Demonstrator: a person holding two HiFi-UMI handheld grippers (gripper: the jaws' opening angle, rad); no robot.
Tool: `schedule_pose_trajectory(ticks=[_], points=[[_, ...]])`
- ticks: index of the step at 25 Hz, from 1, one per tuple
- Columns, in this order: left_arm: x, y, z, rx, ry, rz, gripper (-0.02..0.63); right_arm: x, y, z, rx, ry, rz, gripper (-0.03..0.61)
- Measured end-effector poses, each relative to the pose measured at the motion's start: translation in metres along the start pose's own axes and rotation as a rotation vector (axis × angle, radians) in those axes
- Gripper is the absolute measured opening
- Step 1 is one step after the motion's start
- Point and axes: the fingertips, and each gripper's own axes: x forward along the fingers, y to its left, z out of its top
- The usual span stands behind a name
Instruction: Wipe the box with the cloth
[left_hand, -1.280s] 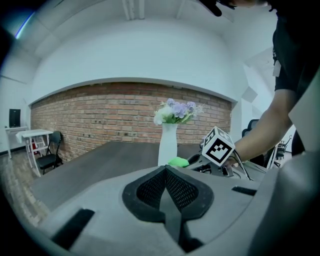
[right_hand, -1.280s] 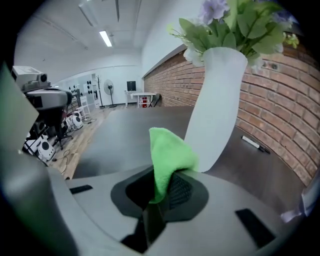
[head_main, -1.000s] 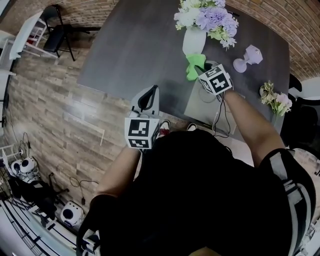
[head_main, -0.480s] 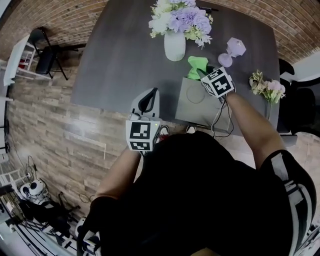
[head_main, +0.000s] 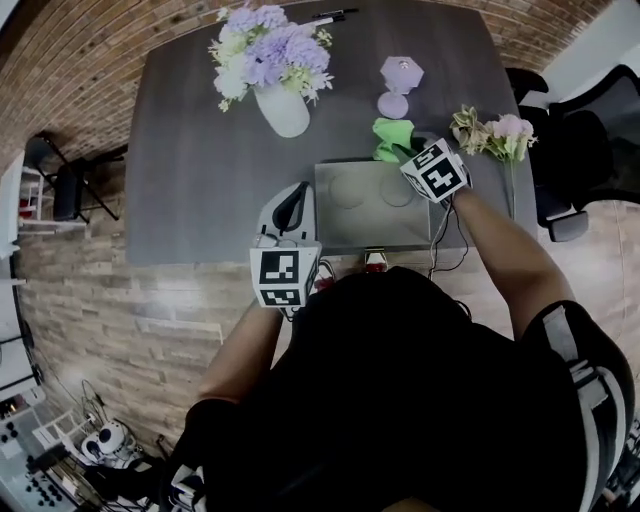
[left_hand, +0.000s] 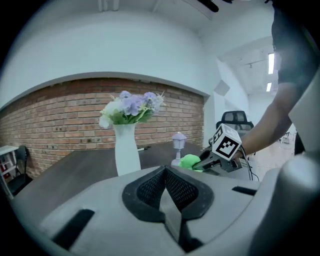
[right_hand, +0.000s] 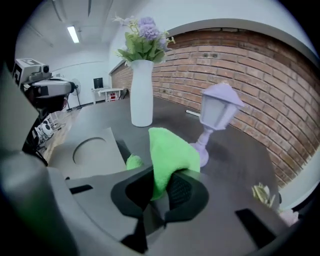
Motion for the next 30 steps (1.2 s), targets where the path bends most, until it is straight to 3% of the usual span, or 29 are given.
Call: schedule_pose_trajectory(ticks=[6,13,30], points=[[0.020,-0.026,-0.002,-0.003,0.026,-0.073,0.008,-0.028,-0.033,-0.032,0.077,-0.002,-0.085,0.041],[0.037,-0.060,0.000,0.052,0.036,-0.183,0.008,-0.059,-0.042,-0.064,0.166,-0.006,-0.153,0.041],[0.027,-0.067,-0.010,0.081,0.030,-0.344,0.008,-0.106,0.029,-0.111,0.308,0.040,-0.193,0.041]])
